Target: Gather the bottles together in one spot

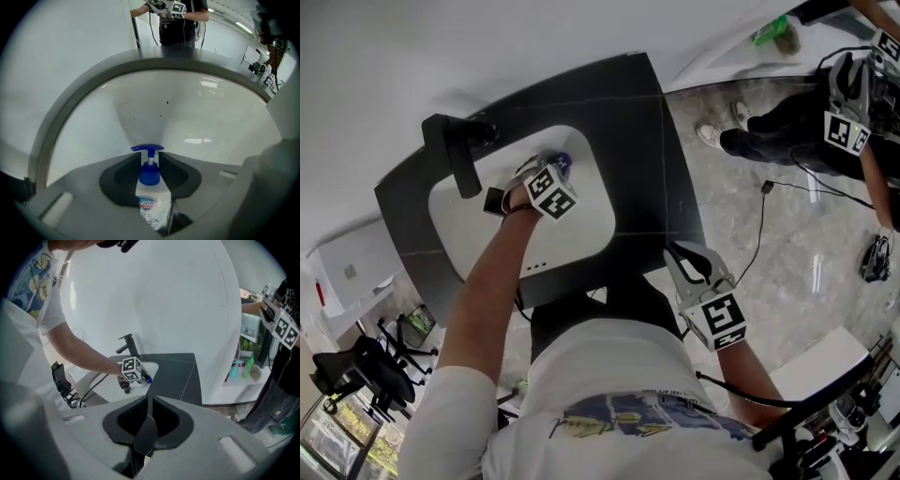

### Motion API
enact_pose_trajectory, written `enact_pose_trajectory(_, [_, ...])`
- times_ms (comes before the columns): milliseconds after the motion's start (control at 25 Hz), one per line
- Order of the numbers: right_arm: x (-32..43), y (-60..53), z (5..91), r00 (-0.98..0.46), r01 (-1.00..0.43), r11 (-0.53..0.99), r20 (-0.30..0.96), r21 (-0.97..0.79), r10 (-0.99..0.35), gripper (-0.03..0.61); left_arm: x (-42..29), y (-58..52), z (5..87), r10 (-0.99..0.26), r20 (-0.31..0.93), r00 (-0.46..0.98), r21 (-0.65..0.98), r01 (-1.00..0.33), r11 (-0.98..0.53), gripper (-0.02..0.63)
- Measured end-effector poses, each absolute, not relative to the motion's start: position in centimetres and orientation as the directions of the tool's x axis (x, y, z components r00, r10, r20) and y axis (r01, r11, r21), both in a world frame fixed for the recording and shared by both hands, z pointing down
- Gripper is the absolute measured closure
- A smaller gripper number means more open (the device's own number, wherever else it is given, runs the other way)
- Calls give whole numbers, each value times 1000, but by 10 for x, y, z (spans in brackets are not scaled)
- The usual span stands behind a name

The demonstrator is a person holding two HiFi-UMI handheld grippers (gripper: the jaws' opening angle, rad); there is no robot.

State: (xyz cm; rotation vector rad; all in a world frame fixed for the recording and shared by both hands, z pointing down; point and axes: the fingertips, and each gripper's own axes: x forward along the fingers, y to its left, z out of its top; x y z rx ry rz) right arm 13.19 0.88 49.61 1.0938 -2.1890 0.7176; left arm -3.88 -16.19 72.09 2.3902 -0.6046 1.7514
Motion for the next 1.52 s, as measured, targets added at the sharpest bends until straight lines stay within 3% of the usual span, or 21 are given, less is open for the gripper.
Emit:
enact_pose_trajectory(200, [132,9,496,-497,-829,518,698,-208,-515,543,-31,-163,694,-304,895,327,-145,-430,-891,494])
enact_pose_trajectory(680, [124,-1,488,-524,-808,557,668,-193,-528,548,-40,-189,617,-554,660,507,-26,-721,-692,494])
enact_pose_trajectory(960, [123,2,486,-532,-795,576,671,-188,-516,549,-46,-199,577,-684,550,479,37,-832,-553,509])
enact_pose_trajectory(1520, [113,-8,478,-573,-773,602,627,-199,-527,549,-59,-245,456,-864,322,388,127,-922,-367,517])
